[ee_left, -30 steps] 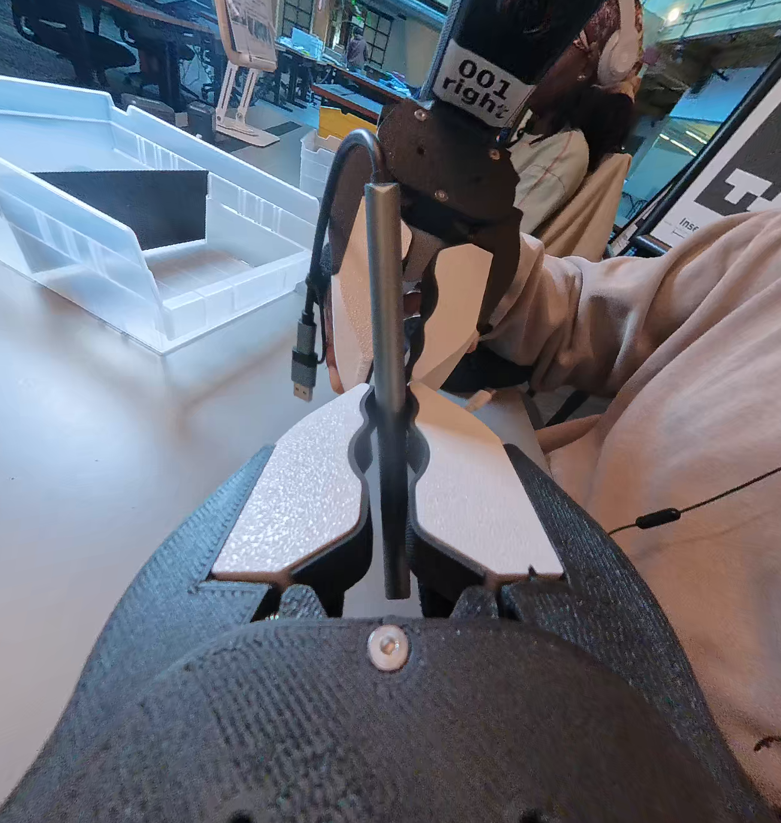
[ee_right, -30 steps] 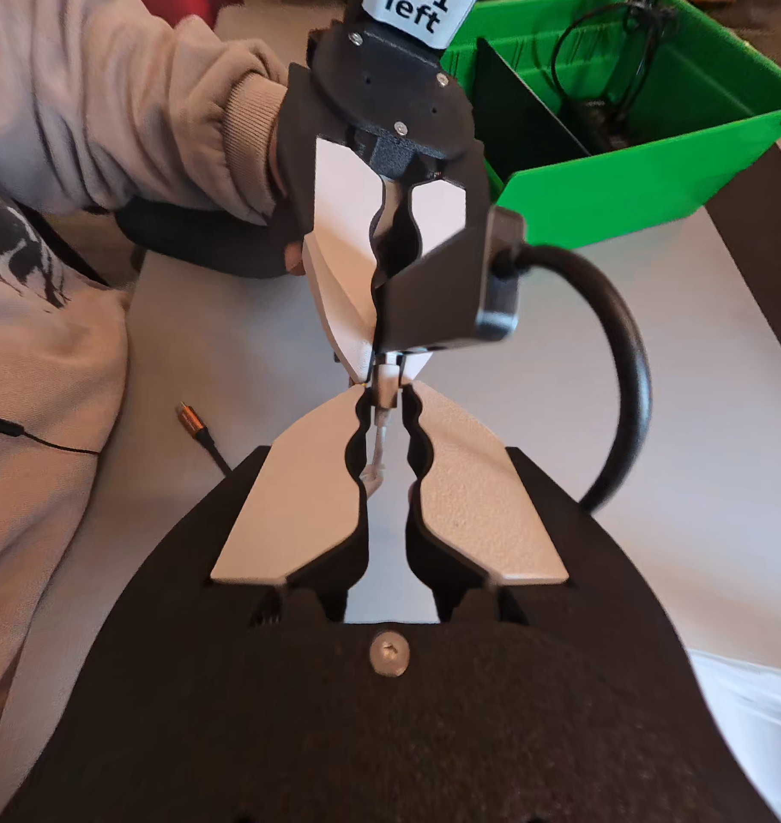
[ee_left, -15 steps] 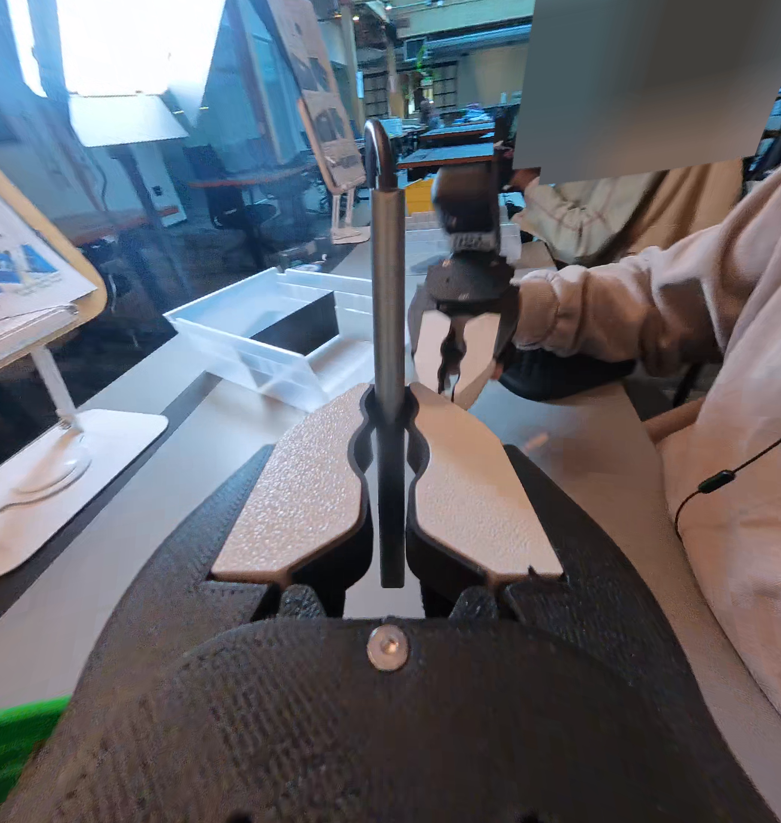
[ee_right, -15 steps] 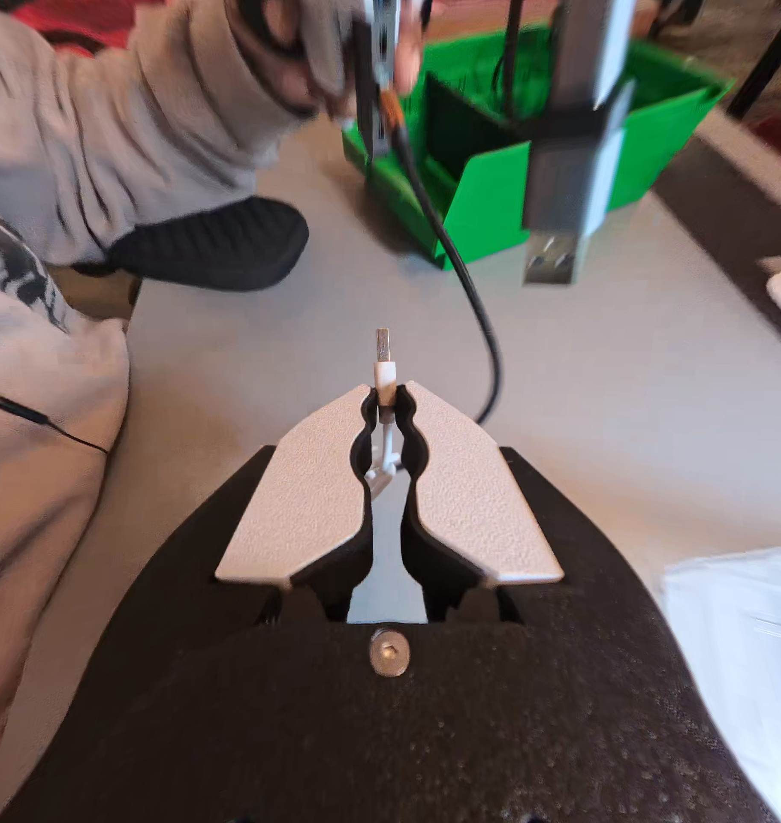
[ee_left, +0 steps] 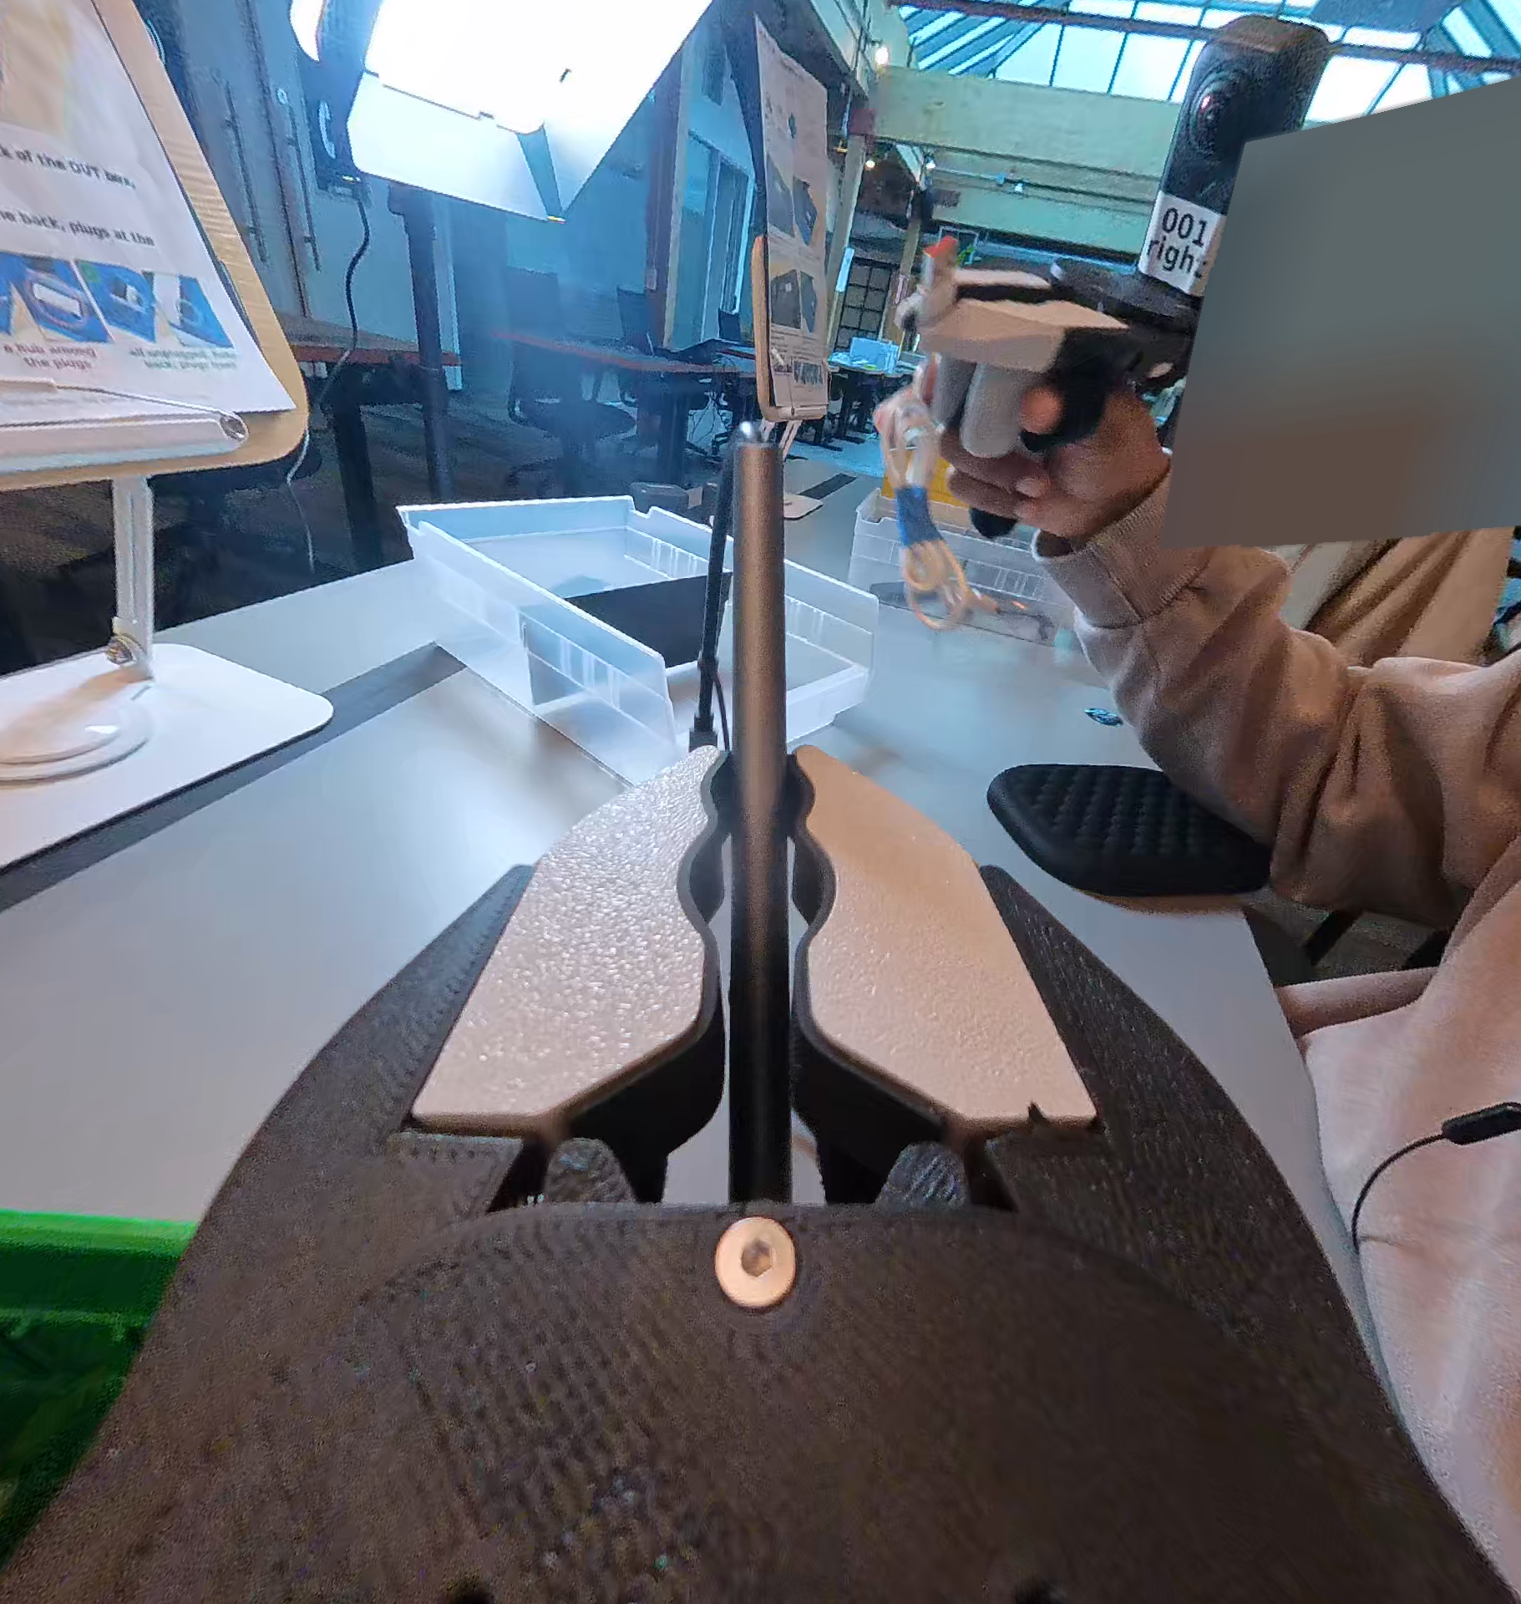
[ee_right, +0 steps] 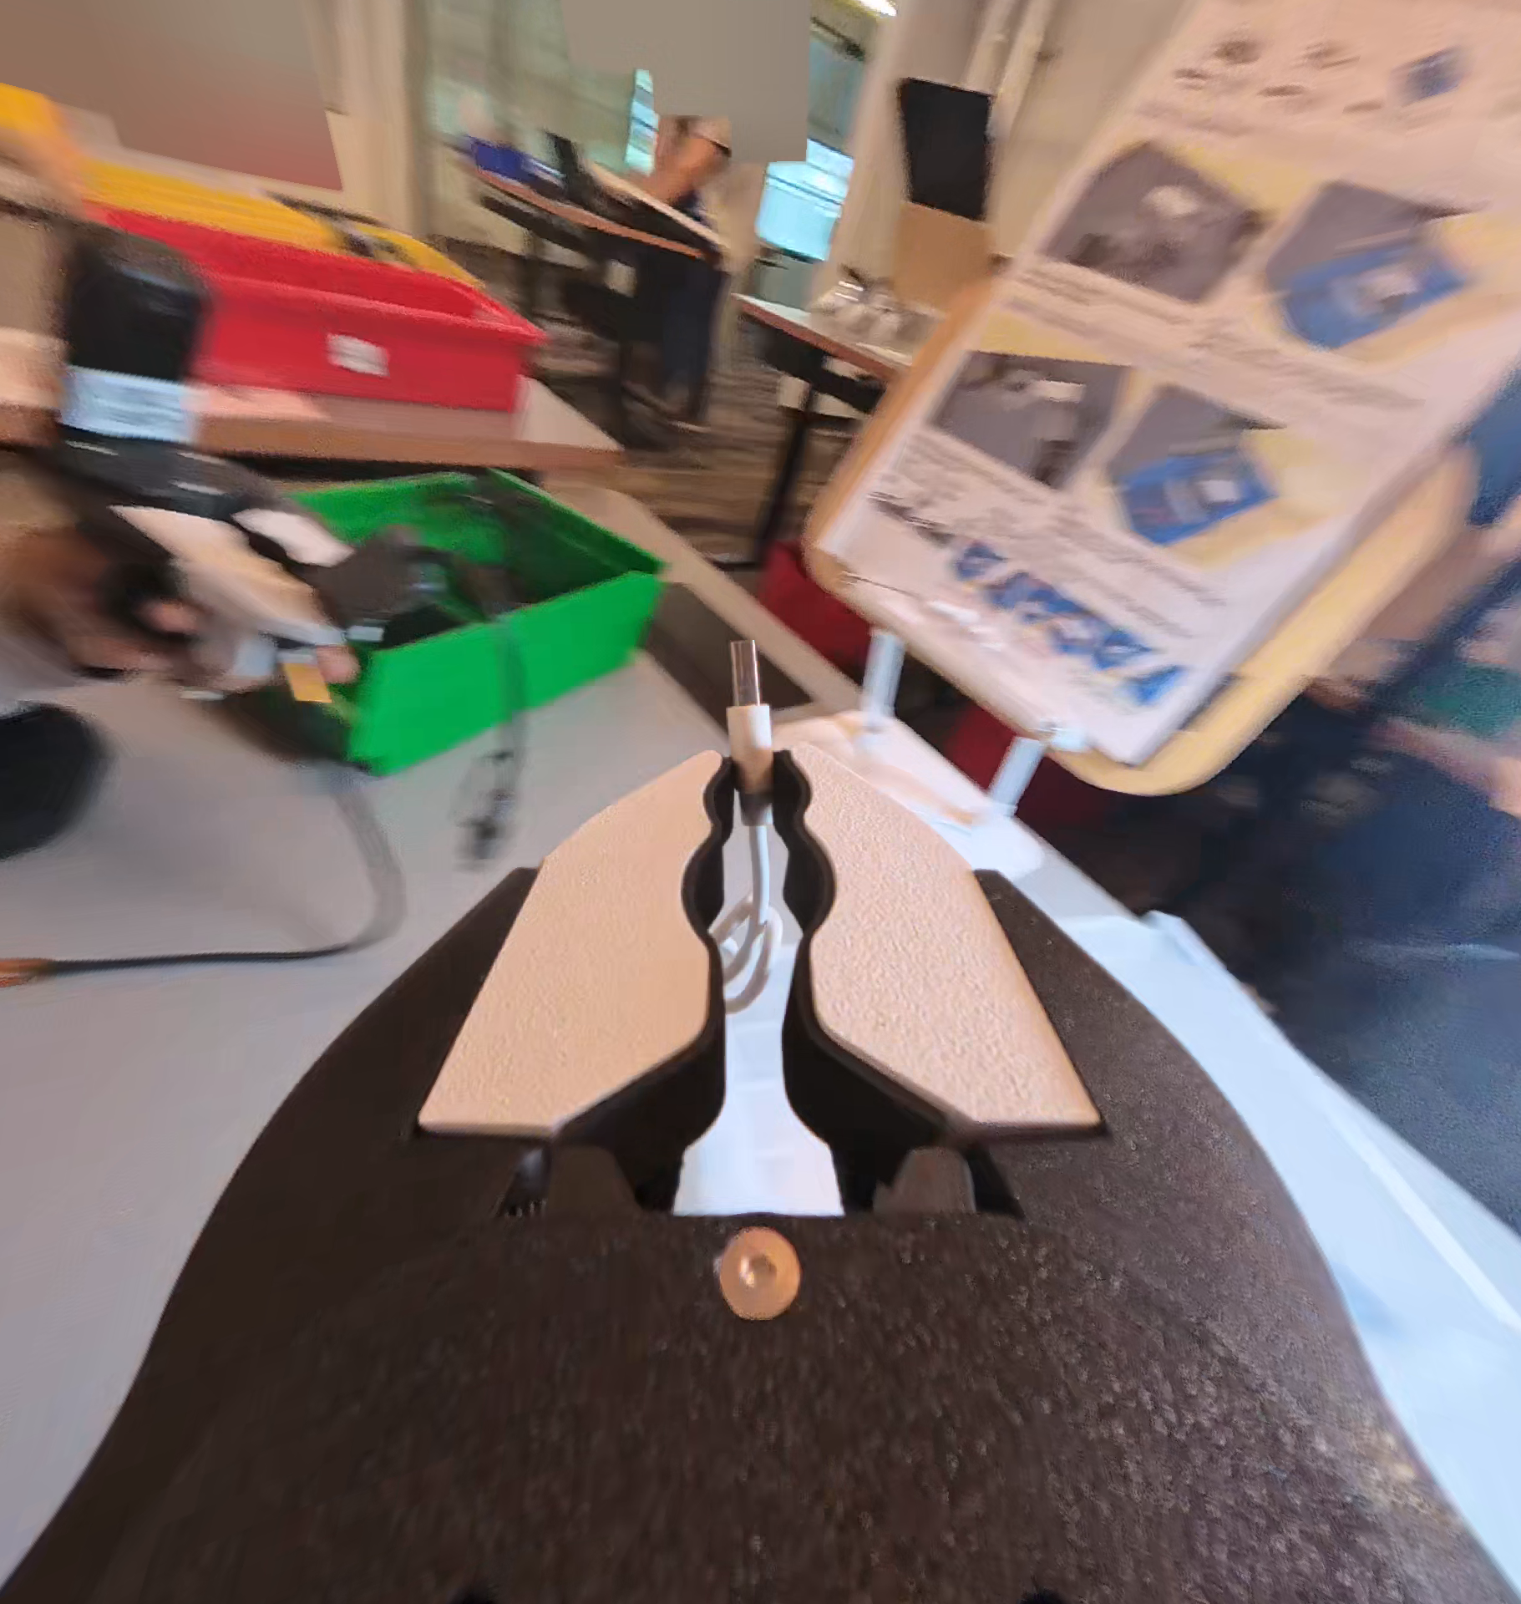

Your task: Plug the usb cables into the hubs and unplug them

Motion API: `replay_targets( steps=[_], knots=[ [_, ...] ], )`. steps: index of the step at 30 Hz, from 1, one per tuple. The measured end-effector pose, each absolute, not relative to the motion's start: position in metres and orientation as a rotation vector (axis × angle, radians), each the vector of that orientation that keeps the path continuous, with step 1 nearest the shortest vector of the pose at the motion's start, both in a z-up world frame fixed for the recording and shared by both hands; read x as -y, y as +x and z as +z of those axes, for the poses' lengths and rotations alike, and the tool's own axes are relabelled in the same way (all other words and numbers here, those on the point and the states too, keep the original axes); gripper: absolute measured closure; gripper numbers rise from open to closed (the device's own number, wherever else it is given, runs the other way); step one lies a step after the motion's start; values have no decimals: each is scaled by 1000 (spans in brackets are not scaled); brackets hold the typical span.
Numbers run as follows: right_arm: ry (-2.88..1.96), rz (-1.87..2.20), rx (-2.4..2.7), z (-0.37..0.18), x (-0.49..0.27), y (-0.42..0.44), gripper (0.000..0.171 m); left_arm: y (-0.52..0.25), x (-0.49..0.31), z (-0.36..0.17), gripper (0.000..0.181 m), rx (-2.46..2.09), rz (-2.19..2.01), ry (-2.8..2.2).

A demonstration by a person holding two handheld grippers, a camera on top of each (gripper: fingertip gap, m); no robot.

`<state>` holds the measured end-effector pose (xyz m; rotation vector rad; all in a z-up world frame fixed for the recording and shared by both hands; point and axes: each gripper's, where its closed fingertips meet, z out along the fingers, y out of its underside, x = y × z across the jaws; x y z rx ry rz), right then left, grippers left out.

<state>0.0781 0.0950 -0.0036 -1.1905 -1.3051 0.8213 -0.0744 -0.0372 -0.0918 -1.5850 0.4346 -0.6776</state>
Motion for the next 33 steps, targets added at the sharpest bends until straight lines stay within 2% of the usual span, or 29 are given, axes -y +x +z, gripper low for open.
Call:
replay_targets(
  steps=[3,6,7,9,11,14,16,19,21,25,27,29,31,33],
  knots=[
    [-1279,509,1227,-13,-153,83,163,-67,39,-93,171,-446,-715,-1582],
    [-1408,318,1189,-53,-201,83,163,-58,43,-91,170,-481,-715,-1572],
    [-1474,293,1211,-74,-210,82,160,-56,44,-91,170,-488,-713,-1570],
    [-1552,282,1235,-102,-218,80,143,-53,45,-91,170,-495,-721,-1565],
    [-1539,321,1245,-102,-210,77,135,-52,46,-92,170,-491,-739,-1561],
    [-1434,567,1297,-74,-164,65,136,-52,45,-91,170,-474,-773,-1549],
    [-1343,808,1431,-63,-106,55,145,-53,44,-90,170,-457,-794,-1540],
    [-1166,1152,1828,-73,8,50,146,-53,43,-86,170,-434,-801,-1523],
    [-1070,1198,1927,-85,54,37,146,-51,43,-83,170,-425,-810,-1511],
    [-1182,1063,1896,-131,69,-14,130,-36,46,-78,170,-443,-845,-1480],
    [-1202,1128,1849,-137,73,-29,130,-23,51,-77,170,-485,-859,-1459],
    [-1189,1217,1817,-134,80,-35,136,-11,55,-80,170,-530,-854,-1451],
    [-1131,1185,1841,-136,81,-35,163,-5,58,-80,170,-567,-851,-1435],
    [-1121,1168,1875,-137,80,-29,163,-4,59,-82,170,-597,-849,-1440]
  ],
)
